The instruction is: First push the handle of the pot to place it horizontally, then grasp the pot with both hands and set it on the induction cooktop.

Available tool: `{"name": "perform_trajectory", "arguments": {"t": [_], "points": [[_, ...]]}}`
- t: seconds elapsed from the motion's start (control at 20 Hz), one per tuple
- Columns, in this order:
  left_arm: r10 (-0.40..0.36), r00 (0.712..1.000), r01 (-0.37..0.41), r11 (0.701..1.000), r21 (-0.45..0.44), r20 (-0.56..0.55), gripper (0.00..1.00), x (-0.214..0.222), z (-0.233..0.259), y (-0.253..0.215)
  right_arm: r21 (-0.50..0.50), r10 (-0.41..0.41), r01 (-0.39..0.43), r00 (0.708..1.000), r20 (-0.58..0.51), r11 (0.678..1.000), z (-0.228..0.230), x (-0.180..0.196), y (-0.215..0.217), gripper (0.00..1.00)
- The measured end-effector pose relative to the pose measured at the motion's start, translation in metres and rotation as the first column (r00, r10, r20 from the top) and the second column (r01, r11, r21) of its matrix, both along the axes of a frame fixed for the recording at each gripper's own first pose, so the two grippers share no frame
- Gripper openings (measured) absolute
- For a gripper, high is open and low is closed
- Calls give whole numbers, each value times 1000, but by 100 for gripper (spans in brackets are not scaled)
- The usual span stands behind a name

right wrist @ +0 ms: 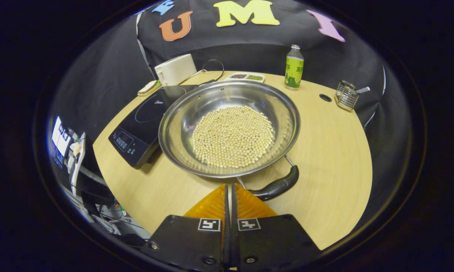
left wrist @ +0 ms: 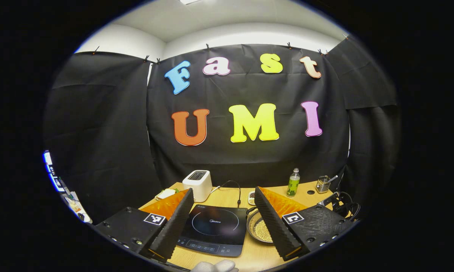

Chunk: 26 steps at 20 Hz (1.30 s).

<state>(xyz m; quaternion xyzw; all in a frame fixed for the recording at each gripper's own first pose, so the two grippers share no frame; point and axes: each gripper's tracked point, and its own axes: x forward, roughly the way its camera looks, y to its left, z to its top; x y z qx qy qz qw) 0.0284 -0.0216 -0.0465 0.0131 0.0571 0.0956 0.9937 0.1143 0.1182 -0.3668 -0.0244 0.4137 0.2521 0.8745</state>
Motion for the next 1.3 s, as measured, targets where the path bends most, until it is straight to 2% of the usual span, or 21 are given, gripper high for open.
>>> {"name": "perform_trajectory", "arguments": {"t": [0.1,0.15,0.2,0.7,1.3], "points": [[13,1000,-13,1000,3,-7,96,0,-1,-2,-4,5,-5,1000,1,1000,0,3,-7,4],[20,1000,-20,1000,3,-8,96,1,-1,-3,0,6,-6,1000,-1,1000,-1,5,-11,0],[26,1000,-26,1000,3,-10,96,1,-1,-5,3,8,-8,1000,-3,1000,0,8,-14,4],[82,996,-82,997,5,-32,96,4,-6,-35,3,53,-53,999,3,999,-1,40,-53,4],[159,985,-158,987,17,-67,96,11,-11,-49,0,37,-37,999,29,999,-1,91,-96,4]]}}
